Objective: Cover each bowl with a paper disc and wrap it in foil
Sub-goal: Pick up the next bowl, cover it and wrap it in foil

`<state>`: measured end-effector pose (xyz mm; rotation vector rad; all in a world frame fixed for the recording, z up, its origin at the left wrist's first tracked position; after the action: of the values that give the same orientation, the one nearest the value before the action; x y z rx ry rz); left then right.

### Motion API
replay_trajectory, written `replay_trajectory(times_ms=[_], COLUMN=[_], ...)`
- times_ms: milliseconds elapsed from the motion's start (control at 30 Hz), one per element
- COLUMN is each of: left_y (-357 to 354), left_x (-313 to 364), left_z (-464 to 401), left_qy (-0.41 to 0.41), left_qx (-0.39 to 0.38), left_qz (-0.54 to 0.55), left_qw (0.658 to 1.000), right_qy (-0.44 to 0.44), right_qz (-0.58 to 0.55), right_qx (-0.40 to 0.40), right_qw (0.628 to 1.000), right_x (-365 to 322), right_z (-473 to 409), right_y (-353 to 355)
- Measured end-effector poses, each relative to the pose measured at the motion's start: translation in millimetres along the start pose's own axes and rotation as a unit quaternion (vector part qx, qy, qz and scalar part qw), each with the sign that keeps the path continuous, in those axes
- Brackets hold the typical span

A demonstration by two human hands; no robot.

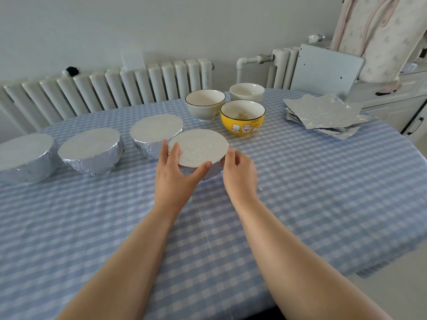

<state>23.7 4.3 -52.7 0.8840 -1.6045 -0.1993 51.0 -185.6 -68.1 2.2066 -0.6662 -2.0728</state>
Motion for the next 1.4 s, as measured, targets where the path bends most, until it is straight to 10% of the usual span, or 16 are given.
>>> replay_trajectory(times_ms=[667,1033,1400], left_y=[0,-1,-5], left_x=[2,0,-6], left_z=[2,4,2], left_qy=[0.001,-0.011,-0.004], left_qx=[0.027,0.028,-0.003], left_qz=[0.027,0.086,0.113], left_qw=[0.999,0.996,0.994], right_qy=[-0.069,-0.109,-0.090], right_qz=[-0.178,-0.190,-0.141], right_qx=[-0.116,0.006,-0.042], right_qw=[0.975,0.976,0.985], right_x=[-2,24,19], right_z=[44,8,4], right_y=[-45,-11,-24])
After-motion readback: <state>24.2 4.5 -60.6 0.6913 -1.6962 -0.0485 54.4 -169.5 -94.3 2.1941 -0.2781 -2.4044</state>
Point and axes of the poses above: each hand's wrist, its own z-axis away from the middle knuckle, its own y-axis out of the back of the hand, x = y × z, the point moved 10 cm from there along -z, towards the middle knuckle, and after that the axes turned 3 degrees about y, right-handed, at the moved point
